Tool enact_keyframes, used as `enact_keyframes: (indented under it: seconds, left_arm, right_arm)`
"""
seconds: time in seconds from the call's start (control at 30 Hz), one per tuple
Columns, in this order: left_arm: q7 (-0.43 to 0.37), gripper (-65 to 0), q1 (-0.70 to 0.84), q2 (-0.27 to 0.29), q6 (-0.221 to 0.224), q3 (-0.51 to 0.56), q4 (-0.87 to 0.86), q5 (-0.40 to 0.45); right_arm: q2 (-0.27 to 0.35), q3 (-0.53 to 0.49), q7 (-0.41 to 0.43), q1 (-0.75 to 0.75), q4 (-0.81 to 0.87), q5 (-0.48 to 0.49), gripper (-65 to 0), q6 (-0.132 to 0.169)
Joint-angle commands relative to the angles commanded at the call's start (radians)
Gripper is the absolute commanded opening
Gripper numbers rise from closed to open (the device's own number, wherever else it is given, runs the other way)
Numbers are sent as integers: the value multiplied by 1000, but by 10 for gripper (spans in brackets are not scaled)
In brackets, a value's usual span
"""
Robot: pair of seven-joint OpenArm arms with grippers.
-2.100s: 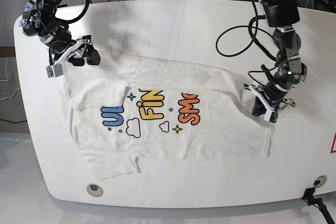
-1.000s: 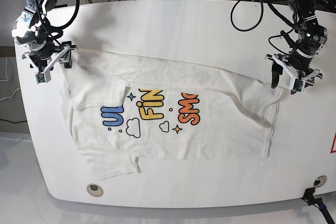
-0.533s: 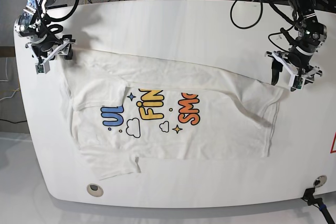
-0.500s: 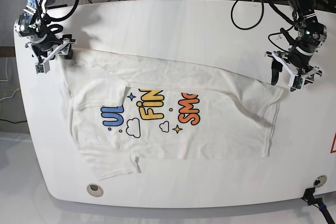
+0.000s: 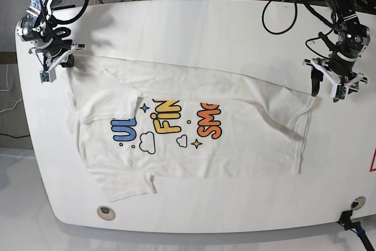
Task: Fold the T-shirt properly
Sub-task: 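Pull the grasped folded edge away from the print with both grippers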
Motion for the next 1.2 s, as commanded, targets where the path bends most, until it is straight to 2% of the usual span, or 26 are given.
enact_keyframes:
  seconds: [0.27, 0.33, 0.43, 0.5, 0.6, 0.7, 1.07, 1.13, 1.2]
  left_arm:
    - [0, -276, -51, 0, -2, 0, -106, -3]
    - [3, -275, -77, 0, -2, 5, -132, -54]
    - [75, -275, -121, -6, -2, 6, -183, -157]
    - [94, -273, -147, -6, -2, 6, -206, -186]
    - [97, -261, -163, -6, -3, 12, -239, -189]
    - [97, -199, -196, -6, -3, 32, -310, -189]
    - [97, -197, -210, -2, -2, 37, -384, -186]
    - [95, -230, -215, -2, 0, 38, -420, -186]
    - [95, -340, -238, -2, 0, 40, -450, -186]
  right_arm:
    - [-2, 0, 0, 0, 0, 0, -650, 0]
    - [-2, 0, 0, 0, 0, 2, -650, 0]
    - [-8, -2, 0, -2, 0, 2, -650, 0]
    - [-17, -2, 0, -2, 0, 0, -650, 0]
    - [-20, -2, 0, -2, 0, 0, -650, 0]
    - [-20, -2, 0, -2, 0, 0, -650, 0]
    - [-20, -3, 0, -2, 0, 2, -650, 0]
    - [-20, -3, 0, 0, 0, 2, -650, 0]
    - [-20, -3, 0, 0, 0, 2, -650, 0]
